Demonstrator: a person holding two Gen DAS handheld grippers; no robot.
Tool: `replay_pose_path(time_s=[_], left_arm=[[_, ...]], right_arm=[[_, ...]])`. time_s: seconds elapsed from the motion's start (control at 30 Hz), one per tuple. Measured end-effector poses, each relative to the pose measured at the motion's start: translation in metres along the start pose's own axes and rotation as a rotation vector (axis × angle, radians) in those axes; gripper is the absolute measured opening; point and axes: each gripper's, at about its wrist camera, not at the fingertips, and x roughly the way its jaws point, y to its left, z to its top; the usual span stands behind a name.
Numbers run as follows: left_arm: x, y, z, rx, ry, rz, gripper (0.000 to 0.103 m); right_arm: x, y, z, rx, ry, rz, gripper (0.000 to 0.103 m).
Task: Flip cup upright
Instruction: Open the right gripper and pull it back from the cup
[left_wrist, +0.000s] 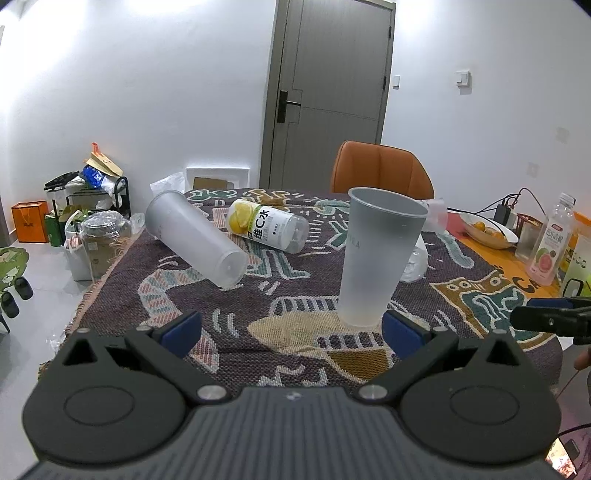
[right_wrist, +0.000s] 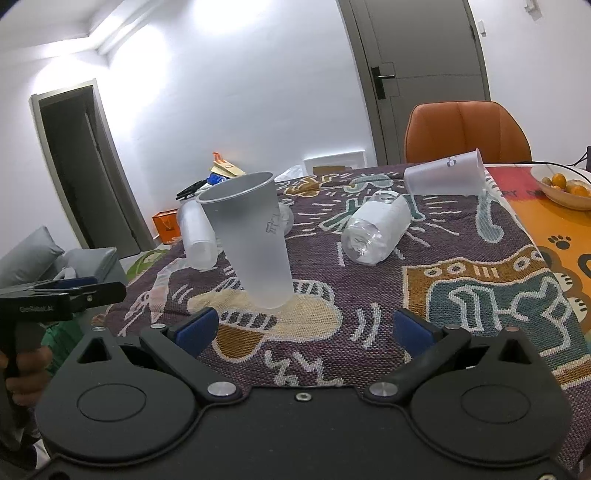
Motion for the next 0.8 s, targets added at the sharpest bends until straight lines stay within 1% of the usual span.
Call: replay_pose_path(time_s=[0.73, 0.8], left_arm=[[-0.0005, 0.0035, -0.0008, -0.009, 0.004, 0.005, 0.103], [-0.0018, 0.003, -0.002, -0.005, -0.006, 0.013, 0.103]], right_arm=[[0.0016, -0.001, -0.0012, 0.005, 0.001, -0.004, 0.103], [0.0022, -0.0008, -0.0014, 0.003, 0.003, -0.003, 0.103]])
